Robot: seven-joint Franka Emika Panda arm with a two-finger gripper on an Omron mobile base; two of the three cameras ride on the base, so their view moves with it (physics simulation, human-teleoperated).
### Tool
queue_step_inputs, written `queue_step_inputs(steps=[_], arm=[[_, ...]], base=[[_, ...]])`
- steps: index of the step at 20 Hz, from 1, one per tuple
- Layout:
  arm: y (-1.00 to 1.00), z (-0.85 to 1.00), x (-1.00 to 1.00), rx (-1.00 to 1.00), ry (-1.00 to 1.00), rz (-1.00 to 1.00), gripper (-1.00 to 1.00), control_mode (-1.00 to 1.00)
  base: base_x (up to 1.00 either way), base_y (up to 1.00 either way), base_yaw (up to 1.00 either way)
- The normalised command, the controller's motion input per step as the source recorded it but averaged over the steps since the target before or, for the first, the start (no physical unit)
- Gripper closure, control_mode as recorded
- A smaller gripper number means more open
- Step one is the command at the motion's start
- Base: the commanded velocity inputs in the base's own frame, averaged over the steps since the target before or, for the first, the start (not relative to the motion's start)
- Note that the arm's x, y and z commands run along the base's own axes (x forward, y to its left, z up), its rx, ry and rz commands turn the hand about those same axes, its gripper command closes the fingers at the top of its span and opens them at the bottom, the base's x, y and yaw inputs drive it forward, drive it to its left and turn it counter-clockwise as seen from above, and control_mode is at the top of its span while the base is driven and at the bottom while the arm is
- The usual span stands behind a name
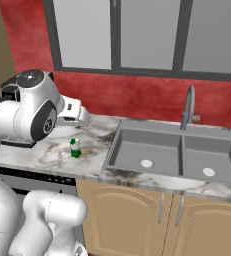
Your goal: Move the drinks to the dining counter.
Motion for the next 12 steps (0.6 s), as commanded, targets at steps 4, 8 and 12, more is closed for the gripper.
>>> queue_step_inputs(steps=[4,8,12], arm=[[0.36,-0.19,0.1,0.0,0.23,0.0,-1.0,-1.0],[0.35,-0.09,0.25,0.0,0.25,0.0,-1.0,-1.0],[0.23,-0.06,0.15,0.0,0.16,0.0,-1.0,-1.0]], base=[[0.0,0.0,0.0],[0.0,0.0,0.0],[0.0,0.0,0.0]])
